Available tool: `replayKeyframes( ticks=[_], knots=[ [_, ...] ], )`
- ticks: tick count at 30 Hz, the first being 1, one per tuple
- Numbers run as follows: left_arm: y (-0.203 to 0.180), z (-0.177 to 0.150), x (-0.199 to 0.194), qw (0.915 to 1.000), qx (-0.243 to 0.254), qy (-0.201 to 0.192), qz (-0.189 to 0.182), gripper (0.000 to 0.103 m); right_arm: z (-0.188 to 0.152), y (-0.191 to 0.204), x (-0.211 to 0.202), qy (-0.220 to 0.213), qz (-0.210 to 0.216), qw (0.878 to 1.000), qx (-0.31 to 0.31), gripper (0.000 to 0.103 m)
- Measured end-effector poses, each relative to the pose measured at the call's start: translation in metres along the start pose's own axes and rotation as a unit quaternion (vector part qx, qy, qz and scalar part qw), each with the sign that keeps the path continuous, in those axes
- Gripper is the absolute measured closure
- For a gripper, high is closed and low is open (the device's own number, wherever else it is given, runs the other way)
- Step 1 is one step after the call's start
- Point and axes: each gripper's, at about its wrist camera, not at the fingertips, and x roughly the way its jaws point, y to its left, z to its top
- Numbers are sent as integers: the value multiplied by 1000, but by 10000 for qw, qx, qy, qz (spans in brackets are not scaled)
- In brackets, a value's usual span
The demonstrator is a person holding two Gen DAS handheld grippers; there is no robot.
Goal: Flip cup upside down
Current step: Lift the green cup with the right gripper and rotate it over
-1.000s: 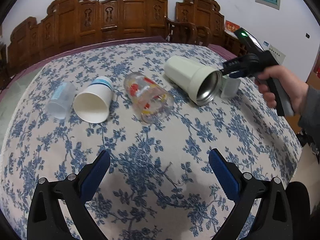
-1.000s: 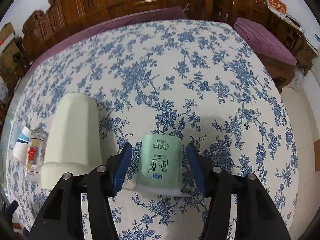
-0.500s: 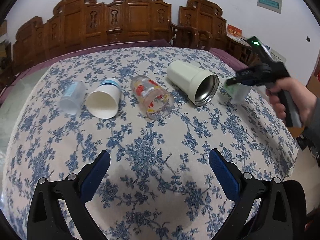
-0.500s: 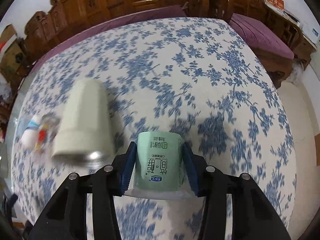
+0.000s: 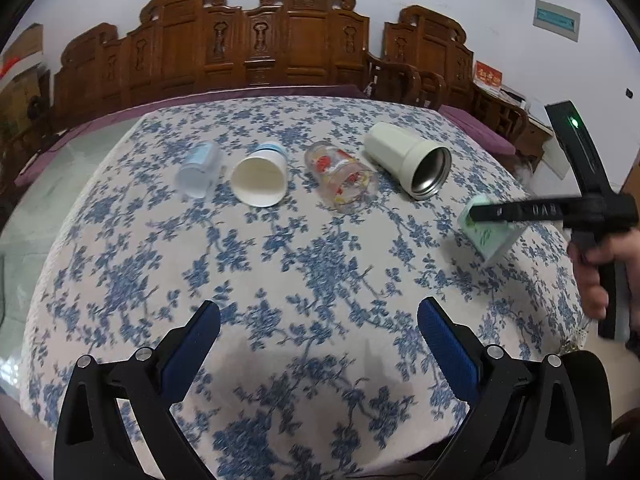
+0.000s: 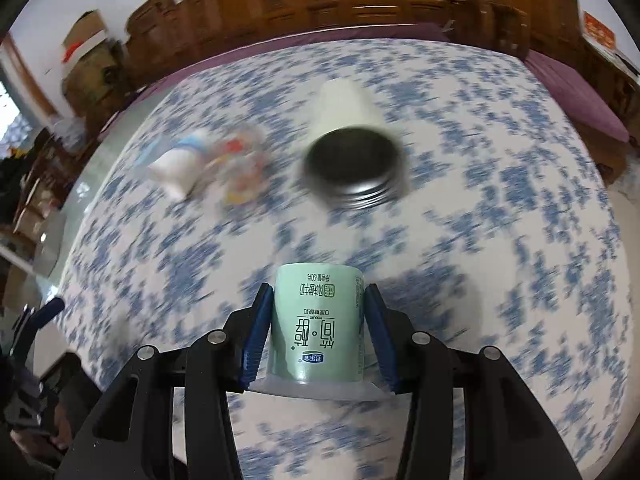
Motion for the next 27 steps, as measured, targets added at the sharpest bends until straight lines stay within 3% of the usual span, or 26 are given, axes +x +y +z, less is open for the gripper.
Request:
replayKeyframes(
  ticks=[11, 19, 27],
  knots=[
    [34, -5, -19, 9992, -279, -70, 273, 8, -25, 79, 30, 205, 354, 9985, -361, 53],
    [45, -6, -21, 9985, -337, -34, 423, 8, -23, 89, 49, 237, 346, 9986, -313, 52],
    [39, -1, -19, 9986, -288, 20, 438, 8, -28, 84, 25, -223, 517, 9977, -376, 48]
  ],
)
